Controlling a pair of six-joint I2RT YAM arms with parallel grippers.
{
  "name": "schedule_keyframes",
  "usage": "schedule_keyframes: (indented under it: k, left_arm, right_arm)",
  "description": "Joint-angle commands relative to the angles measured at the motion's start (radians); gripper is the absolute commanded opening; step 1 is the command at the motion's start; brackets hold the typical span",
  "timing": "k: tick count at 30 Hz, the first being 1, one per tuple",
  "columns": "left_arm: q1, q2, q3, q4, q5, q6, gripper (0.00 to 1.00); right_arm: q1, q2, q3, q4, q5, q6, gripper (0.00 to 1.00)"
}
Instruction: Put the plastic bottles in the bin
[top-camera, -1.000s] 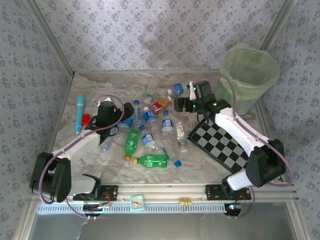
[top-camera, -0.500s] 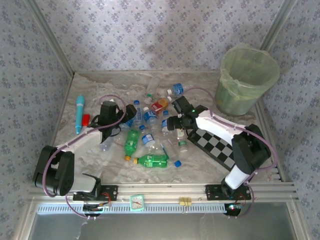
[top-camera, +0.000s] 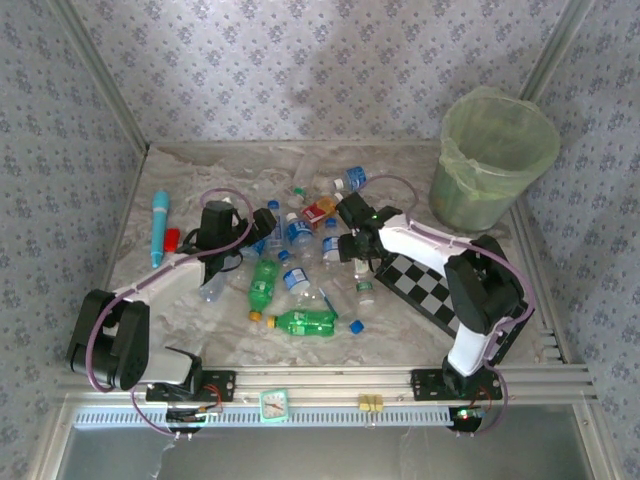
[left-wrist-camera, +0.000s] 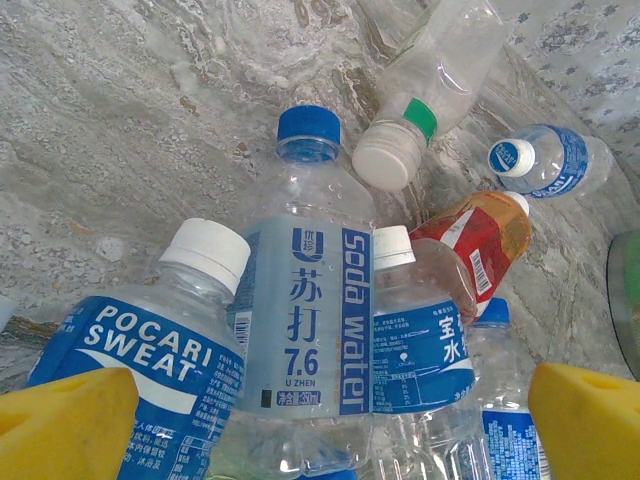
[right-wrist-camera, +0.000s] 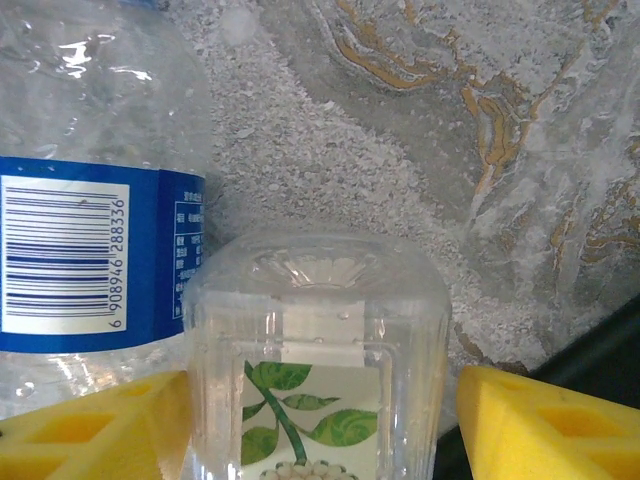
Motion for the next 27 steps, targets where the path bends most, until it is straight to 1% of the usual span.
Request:
schedule_keyframes:
  k: [1,7,12,21,24,27]
  left_arm:
    - [0.006,0.004,0.027,0.028,0.016,-0.005,1.0]
    - [0.005,0.007,0.027,0.027,0.016,-0.007,1.0]
    - [0.006,0.009,0.028,0.025,0.014,-0.005,1.0]
    - [0.004,0.019,0.033,0.03,0.016,-0.009,1.0]
    - [0.005,0.023,0.035,0.031,0.016,-0.01,1.0]
    - [0.004,0.024,0.035,0.032,0.018,-0.009,1.0]
  right_arm:
    - [0.002,0.033,0.03,-0.027,0.038,-0.009,0.71]
    - [0.002,0.066,0.034,-0.001,0.015,0.003,0.73]
    - [0.002,0.086,0.035,0.005,0.003,0.011,0.72]
    - [0.001,0.046,0.026,0.008,0.006,0.003,0.54]
    - [-0.001,0.024,0.018,0.009,0.0,0.001,0.51]
    - [-0.004,0.002,0.012,0.042,-0.01,0.001,0.49]
